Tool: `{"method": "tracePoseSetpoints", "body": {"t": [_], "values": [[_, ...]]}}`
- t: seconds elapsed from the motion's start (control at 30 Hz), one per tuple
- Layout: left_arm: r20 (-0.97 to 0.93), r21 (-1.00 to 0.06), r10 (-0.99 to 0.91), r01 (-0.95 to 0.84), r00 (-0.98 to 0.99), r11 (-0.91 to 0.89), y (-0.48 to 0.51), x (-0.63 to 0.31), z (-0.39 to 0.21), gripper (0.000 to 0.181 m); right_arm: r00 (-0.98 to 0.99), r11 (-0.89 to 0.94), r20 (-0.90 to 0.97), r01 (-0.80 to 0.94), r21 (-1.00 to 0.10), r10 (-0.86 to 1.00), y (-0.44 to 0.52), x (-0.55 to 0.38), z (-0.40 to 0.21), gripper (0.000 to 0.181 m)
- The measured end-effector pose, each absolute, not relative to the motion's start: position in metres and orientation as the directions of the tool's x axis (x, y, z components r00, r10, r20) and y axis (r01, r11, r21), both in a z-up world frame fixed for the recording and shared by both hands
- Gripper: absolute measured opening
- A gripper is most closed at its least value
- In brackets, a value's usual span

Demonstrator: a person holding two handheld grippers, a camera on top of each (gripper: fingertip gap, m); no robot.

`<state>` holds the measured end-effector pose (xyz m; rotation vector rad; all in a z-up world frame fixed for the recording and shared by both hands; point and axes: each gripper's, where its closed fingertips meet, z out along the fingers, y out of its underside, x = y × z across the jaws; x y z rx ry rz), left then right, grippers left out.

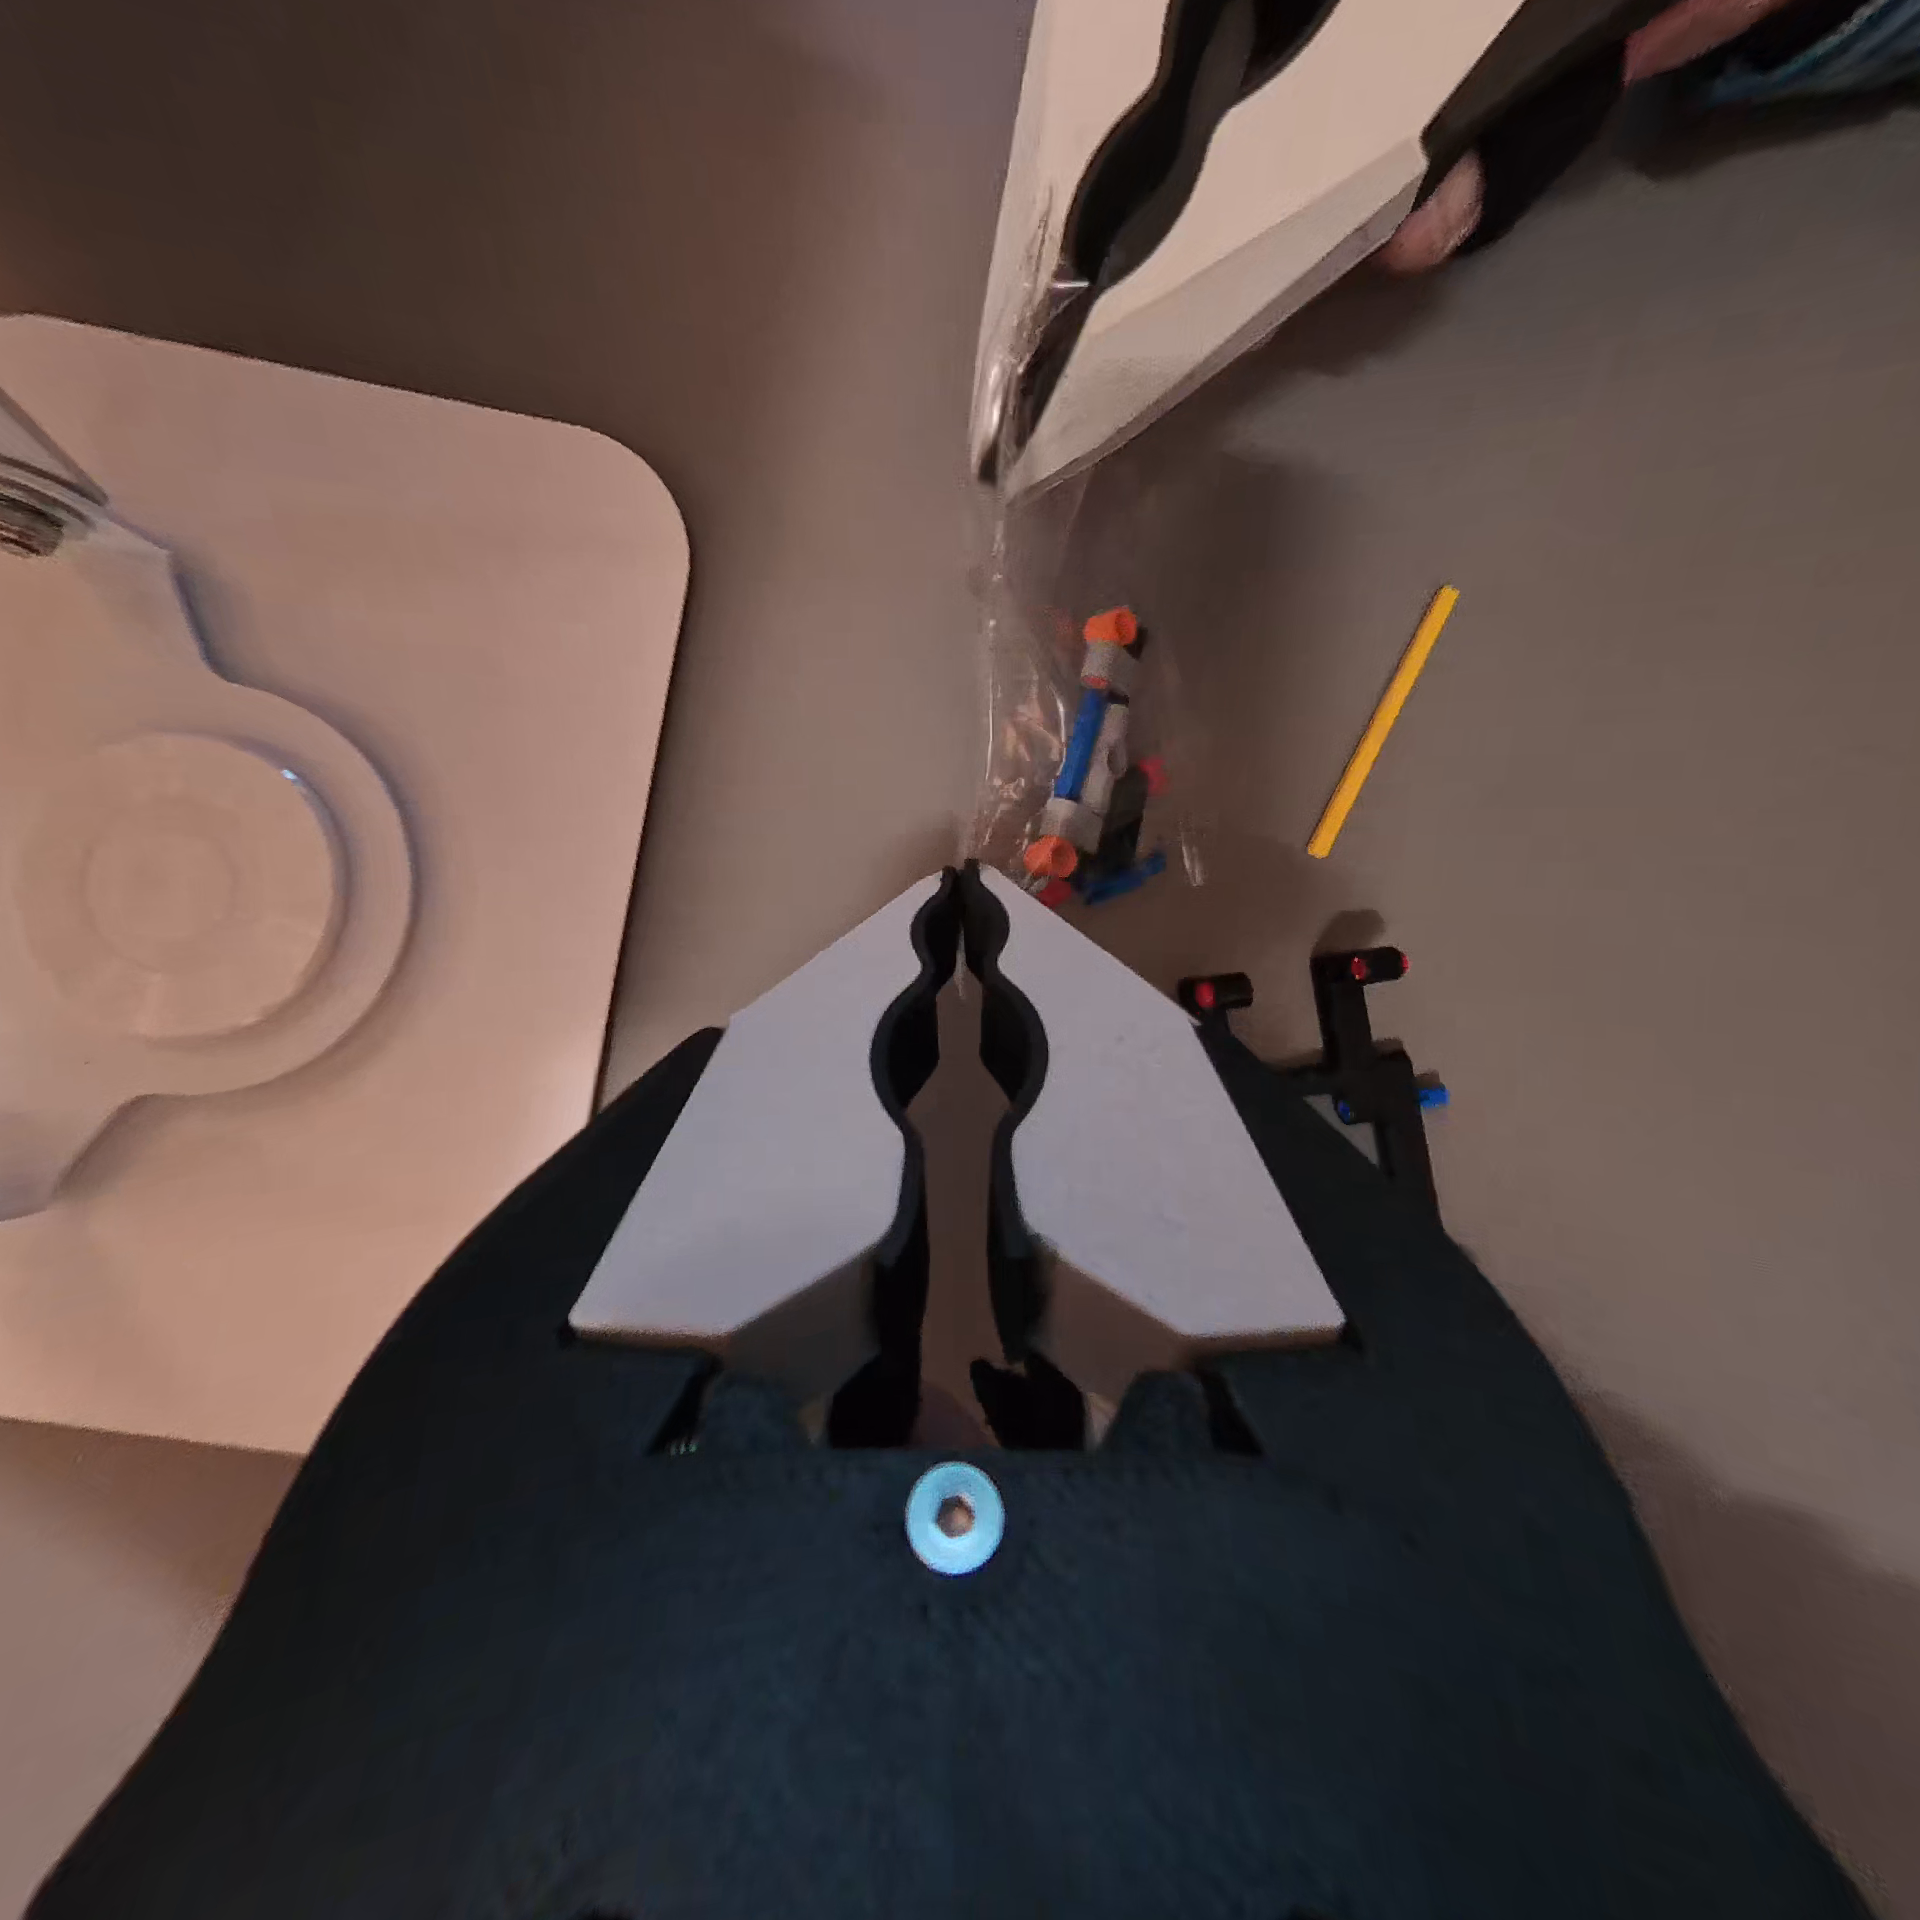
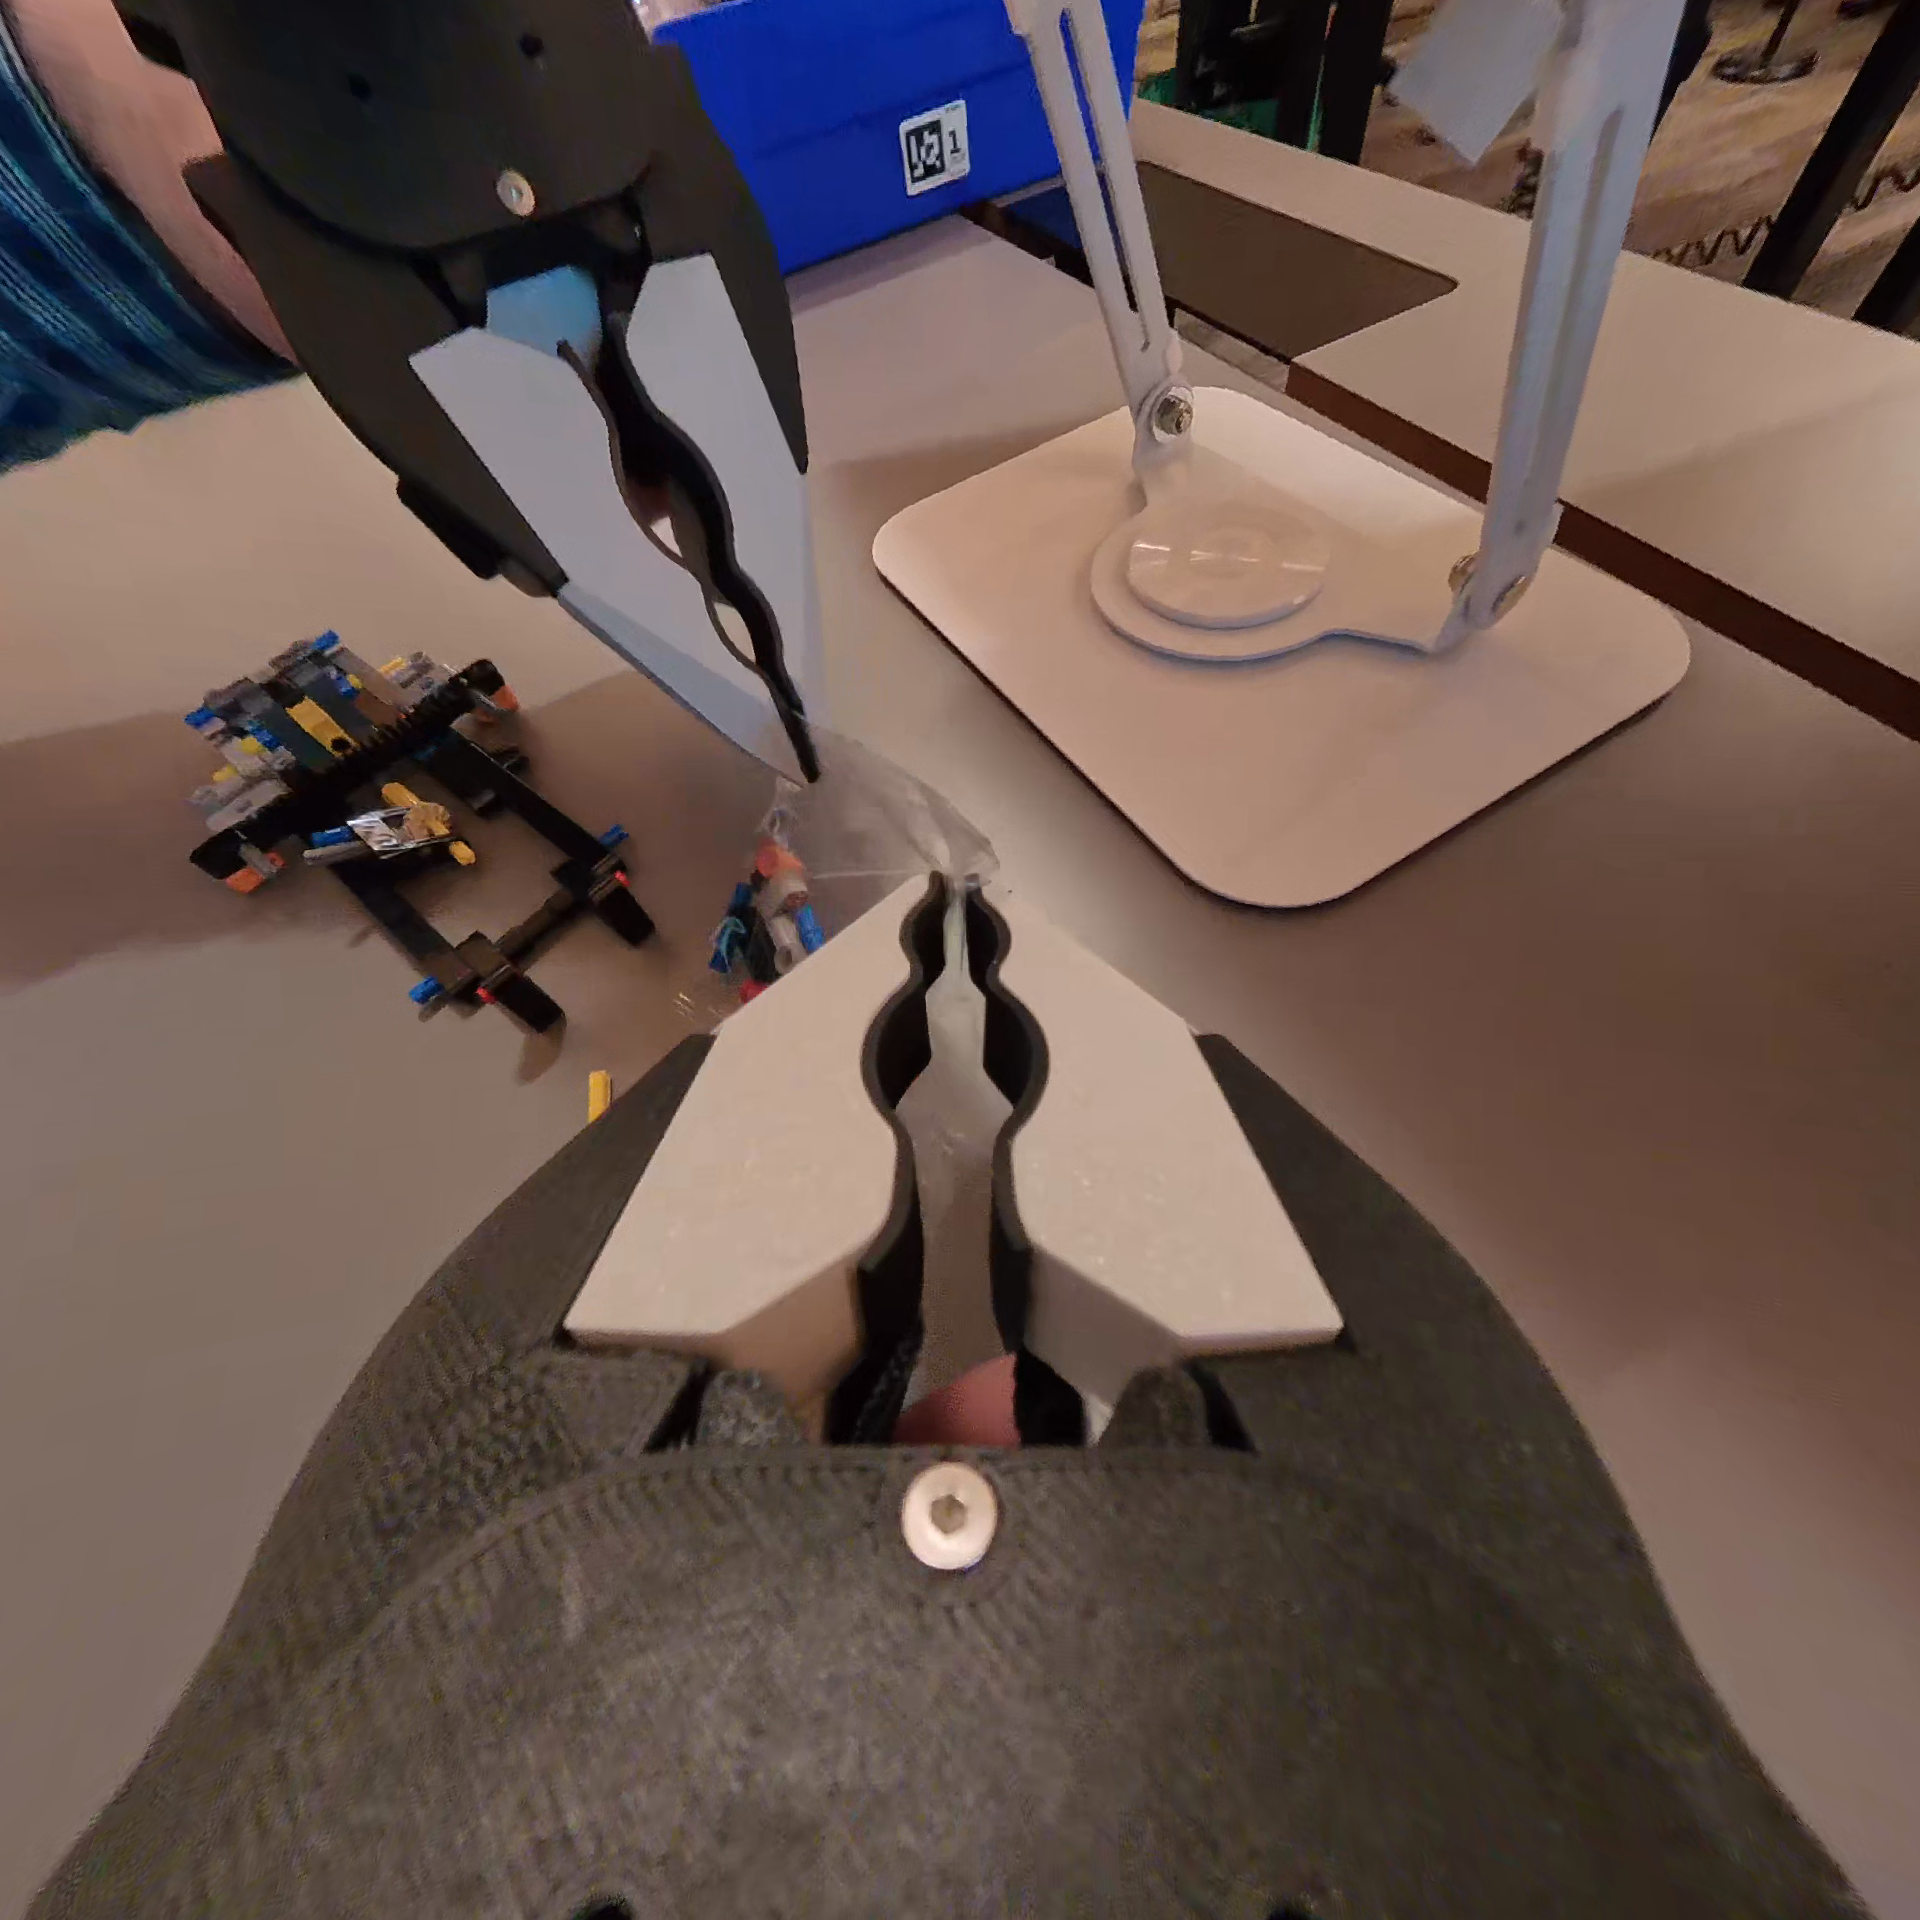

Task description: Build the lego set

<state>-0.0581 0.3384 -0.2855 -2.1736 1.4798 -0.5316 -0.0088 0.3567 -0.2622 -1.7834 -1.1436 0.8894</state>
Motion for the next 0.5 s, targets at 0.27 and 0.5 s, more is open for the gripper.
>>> {"method": "tracePoseSetpoints", "body": {"t": [0.27, 0.5], "values": [[-0.117, -0.374, -0.968, -0.913, 0.221, -0.163, 0.343, -0.066, -0.278, 0.000, 0.303, -0.077, 0.072, 0.452, -0.888, 0.950, 0.354, -0.014, -0.250, 0.031], [-0.175, -0.262, -0.977, -0.962, 0.123, -0.074, 0.344, -0.066, -0.271, 0.000, 0.289, 0.007, 0.171, 0.492, -0.870, 0.942, 0.362, -0.015, -0.238, 0.040]]}}
